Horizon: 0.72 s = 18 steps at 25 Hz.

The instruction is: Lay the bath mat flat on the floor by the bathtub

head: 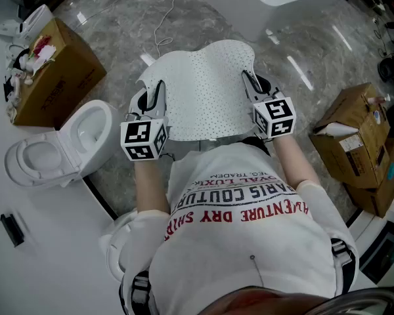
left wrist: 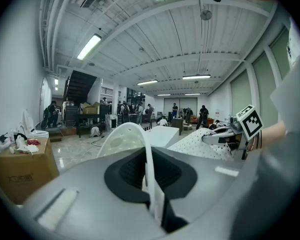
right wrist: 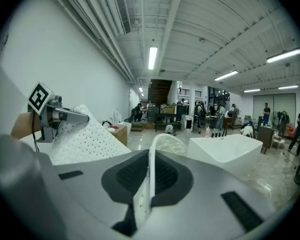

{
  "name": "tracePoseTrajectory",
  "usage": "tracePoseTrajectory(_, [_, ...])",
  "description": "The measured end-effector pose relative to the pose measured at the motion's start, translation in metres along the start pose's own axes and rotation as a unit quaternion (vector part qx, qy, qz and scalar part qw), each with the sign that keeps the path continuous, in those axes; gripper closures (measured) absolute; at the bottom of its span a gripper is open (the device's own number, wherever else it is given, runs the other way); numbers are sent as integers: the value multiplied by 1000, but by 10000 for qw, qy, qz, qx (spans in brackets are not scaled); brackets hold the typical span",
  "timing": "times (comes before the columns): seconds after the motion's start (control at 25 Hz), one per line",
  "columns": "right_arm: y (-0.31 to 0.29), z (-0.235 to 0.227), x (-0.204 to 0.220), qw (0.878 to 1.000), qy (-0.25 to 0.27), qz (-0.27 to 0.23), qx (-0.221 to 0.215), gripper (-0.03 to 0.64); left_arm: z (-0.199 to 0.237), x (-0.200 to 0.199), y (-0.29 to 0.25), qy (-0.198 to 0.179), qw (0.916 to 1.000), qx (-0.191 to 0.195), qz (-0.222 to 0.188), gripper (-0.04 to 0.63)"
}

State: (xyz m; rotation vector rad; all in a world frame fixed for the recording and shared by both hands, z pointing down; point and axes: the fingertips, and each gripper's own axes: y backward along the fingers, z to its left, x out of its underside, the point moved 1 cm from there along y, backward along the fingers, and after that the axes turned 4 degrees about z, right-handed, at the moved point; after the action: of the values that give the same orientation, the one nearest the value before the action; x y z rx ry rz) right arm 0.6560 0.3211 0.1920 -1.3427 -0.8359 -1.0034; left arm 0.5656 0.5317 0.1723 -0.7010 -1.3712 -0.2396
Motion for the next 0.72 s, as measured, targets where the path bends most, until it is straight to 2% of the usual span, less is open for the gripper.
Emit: tracePoseTrajectory(0.72, [-33,-2,3,9994,-194,283,-66,604,19,9,-17,275,9995,6,171,577])
